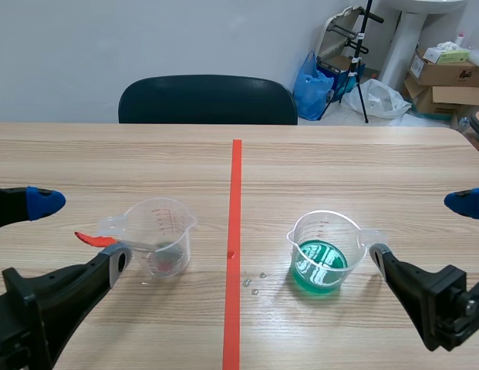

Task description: Do the redox reaction experiment

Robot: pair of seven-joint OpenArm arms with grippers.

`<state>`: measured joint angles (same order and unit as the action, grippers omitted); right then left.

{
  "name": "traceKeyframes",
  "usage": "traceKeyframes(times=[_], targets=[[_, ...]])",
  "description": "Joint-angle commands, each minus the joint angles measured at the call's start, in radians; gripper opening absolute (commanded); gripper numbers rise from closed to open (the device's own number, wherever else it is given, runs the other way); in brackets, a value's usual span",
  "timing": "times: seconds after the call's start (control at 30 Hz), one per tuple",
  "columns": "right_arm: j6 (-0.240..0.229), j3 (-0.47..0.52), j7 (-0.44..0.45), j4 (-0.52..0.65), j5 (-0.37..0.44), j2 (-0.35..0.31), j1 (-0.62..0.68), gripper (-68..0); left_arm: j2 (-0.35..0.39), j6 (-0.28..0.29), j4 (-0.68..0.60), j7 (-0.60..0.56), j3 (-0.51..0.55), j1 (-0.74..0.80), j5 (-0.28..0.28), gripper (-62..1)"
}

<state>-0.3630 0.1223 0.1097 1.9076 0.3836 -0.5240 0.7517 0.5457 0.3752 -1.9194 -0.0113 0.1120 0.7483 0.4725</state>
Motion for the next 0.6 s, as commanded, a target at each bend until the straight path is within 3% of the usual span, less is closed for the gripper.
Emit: traceKeyframes(times=[0.0, 0.37, 0.57], targets=[[-0.002, 0.001, 0.016, 0.016, 0.009, -0.011, -0.001, 0.4, -0.005, 0.002, -0.006, -0.014, 0.006, 0.002, 0.007, 1.4], [-0.002, 0.001, 0.041, 0.016, 0.01, -0.011, -0.002, 0.4, -0.005, 0.002, -0.006, -0.015, 0.006, 0.002, 0.004, 1.4], [-0.005, 0.001, 0.13, 0.016, 0.005, -0.011, -0.007, 0.4, -0.005, 0.002, -0.006, -0.03, 0.006, 0.002, -0.005, 1.4]])
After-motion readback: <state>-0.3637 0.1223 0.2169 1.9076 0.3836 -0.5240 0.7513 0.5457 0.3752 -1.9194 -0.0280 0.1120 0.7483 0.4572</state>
